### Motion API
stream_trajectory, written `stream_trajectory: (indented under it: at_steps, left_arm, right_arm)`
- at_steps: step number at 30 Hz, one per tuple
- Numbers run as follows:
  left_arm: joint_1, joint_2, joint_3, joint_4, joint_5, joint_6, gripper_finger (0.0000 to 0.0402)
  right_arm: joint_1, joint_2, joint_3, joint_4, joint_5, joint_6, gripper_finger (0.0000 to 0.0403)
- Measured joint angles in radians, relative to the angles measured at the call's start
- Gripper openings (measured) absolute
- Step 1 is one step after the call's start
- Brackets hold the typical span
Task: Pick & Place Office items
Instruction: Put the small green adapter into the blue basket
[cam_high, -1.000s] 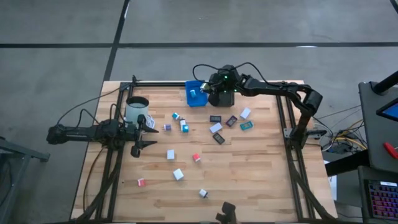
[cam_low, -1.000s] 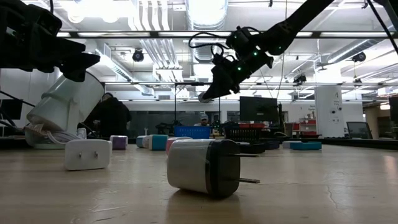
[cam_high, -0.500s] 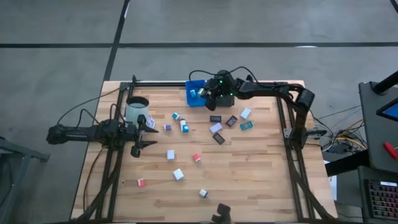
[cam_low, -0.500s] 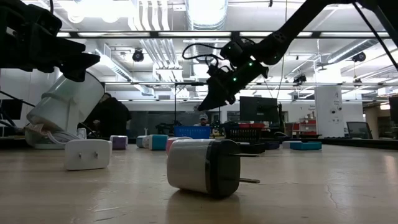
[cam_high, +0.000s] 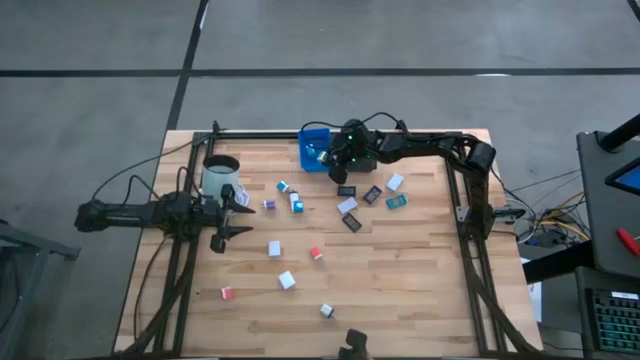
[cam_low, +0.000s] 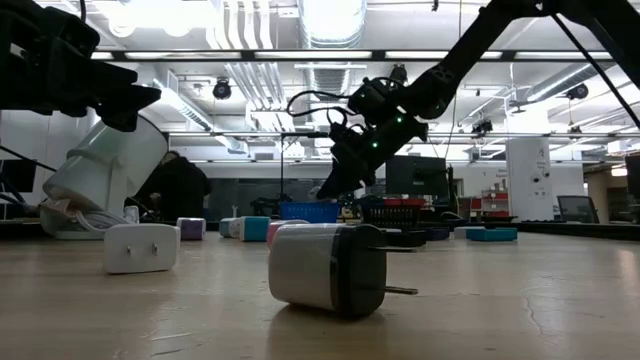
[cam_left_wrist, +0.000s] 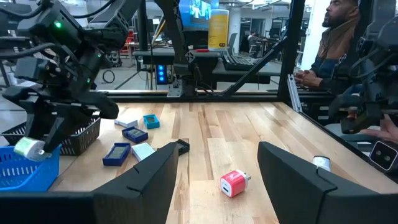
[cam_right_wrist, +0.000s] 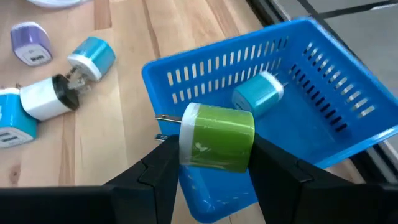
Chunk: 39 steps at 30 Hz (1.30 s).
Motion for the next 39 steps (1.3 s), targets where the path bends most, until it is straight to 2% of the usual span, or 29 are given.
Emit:
stream_trajectory:
  at_steps: [22,33,39]
  left_arm:
    - [0.0,0.0,0.0,0.0,0.0,0.0,0.0227]
    - [0.0,0.0,0.0,0.0,0.0,0.0,0.0227]
    - [0.0,0.0,0.0,0.0,0.0,0.0,0.0227]
  right_arm:
    - [0.002,0.006,0.0,-0.001,0.0,0.0,0.0173]
    - [0.002,0.006,0.0,-0.001,0.001,-0.007,0.0212]
    - [0.002,0.006,0.0,0.004,0.001,-0.023,0.0247]
